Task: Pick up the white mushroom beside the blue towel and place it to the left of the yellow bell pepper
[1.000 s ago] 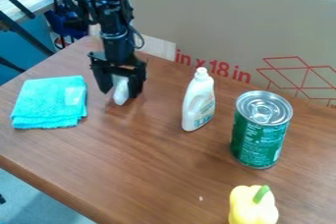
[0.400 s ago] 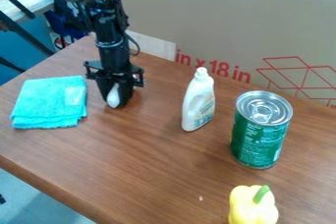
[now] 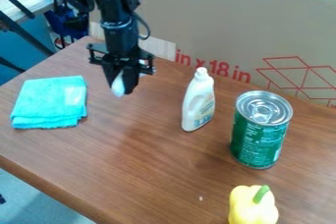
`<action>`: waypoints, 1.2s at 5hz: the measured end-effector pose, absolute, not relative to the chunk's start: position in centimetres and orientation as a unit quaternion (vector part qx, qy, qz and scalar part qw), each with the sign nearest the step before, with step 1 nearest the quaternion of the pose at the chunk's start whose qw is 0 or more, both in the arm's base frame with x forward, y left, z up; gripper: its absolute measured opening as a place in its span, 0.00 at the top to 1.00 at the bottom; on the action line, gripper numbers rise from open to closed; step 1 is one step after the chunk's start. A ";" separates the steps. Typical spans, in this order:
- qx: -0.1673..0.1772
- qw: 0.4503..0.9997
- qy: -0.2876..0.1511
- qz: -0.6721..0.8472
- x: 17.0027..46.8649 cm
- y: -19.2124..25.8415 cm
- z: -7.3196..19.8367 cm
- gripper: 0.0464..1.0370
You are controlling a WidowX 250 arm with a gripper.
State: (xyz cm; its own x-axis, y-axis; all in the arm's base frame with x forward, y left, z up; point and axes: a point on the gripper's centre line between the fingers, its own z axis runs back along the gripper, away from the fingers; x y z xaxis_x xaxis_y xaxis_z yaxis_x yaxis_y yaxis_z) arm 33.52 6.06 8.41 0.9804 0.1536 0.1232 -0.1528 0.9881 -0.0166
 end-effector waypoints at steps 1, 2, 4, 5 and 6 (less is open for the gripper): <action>0.000 0.998 -0.035 0.052 31.6 2.9 8.9 0.72; 0.003 1.000 -0.003 0.026 29.8 -0.4 8.4 0.72; 0.002 0.998 0.058 -0.015 26.7 -5.9 7.4 0.72; -0.014 0.995 0.097 -0.033 25.8 -7.7 6.6 0.72; -0.024 0.991 0.133 -0.027 25.2 -7.7 5.4 0.72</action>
